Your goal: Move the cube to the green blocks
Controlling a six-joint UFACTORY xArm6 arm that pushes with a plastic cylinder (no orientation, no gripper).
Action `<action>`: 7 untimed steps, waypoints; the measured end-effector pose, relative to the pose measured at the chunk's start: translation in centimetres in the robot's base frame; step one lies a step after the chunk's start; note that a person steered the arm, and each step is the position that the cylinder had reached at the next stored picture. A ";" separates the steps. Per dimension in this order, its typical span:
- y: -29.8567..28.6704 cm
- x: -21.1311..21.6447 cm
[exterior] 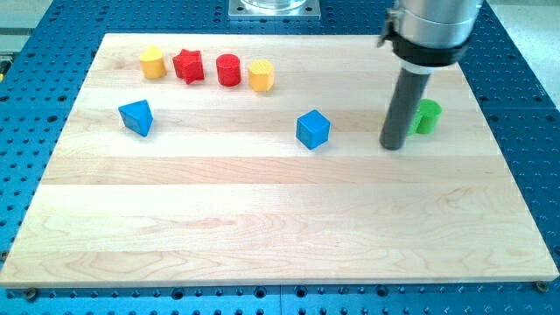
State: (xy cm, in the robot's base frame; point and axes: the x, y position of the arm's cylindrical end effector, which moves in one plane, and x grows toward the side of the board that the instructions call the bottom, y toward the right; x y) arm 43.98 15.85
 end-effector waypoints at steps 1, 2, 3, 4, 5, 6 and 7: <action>-12.5 5.0; -20.8 2.0; -11.0 -1.2; -4.5 -0.6; -18.0 -1.1; -34.7 1.1; -44.6 -3.2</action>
State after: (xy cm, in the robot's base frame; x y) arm 40.74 -28.80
